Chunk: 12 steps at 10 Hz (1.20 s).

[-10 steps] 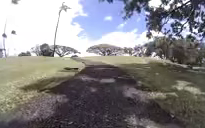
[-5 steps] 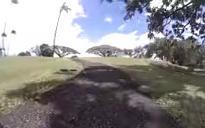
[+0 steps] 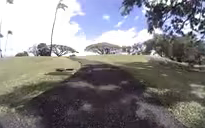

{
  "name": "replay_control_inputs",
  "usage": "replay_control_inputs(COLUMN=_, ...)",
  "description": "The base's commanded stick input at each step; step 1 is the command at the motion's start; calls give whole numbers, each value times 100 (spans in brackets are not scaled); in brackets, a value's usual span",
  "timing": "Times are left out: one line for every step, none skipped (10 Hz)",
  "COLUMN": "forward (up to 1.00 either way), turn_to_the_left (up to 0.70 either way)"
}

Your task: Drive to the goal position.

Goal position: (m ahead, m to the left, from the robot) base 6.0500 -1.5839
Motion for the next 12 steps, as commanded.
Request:
replay_control_inputs(forward=70, turn_to_the_left=0)
replay_control_inputs(forward=70, turn_to_the_left=0)
replay_control_inputs(forward=70, turn_to_the_left=0)
replay_control_inputs(forward=70, turn_to_the_left=0)
replay_control_inputs(forward=70, turn_to_the_left=0)
replay_control_inputs(forward=70, turn_to_the_left=0)
replay_control_inputs(forward=70, turn_to_the_left=0)
replay_control_inputs(forward=70, turn_to_the_left=0)
replay_control_inputs(forward=70, turn_to_the_left=0)
replay_control_inputs(forward=70, turn_to_the_left=0)
replay_control_inputs(forward=70, turn_to_the_left=0)
replay_control_inputs(forward=70, turn_to_the_left=0)
